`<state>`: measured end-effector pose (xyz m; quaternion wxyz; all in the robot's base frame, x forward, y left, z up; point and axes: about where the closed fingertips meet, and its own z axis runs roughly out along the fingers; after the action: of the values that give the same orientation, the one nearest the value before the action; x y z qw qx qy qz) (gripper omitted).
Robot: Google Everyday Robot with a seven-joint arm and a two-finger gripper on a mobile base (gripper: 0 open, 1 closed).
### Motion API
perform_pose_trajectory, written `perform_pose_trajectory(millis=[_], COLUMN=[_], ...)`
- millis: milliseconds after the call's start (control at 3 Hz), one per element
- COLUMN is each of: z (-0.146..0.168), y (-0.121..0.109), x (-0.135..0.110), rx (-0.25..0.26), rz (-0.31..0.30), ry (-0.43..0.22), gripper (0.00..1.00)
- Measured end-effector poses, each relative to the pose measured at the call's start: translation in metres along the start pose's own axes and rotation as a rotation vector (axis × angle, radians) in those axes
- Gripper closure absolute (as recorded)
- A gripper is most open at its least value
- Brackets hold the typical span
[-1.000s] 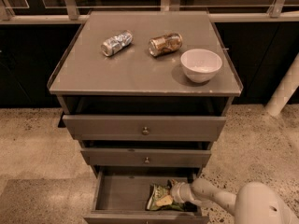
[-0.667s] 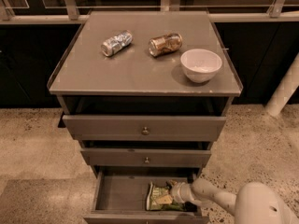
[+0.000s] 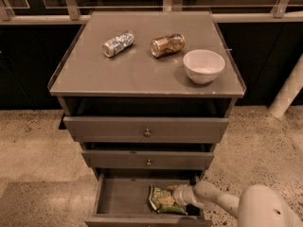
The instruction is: Pick green jalapeno chip bag from bottom drawer and place on counter
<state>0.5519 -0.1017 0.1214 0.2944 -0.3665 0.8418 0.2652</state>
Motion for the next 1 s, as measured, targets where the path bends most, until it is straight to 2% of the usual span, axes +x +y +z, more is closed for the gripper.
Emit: perform_pose_trajectory(millis=[333,667,1000], z=[0.000,-0.018,-0.072], y=[0.000,0.009,0.020], x=[0.000,-0.006,-0.024], rx=[0.000,-0.024,-0.021], rz=[0.000,0.009,-0.002], ry=[0.000,-0.009,-0.024], gripper=[1.00,1.00,1.00])
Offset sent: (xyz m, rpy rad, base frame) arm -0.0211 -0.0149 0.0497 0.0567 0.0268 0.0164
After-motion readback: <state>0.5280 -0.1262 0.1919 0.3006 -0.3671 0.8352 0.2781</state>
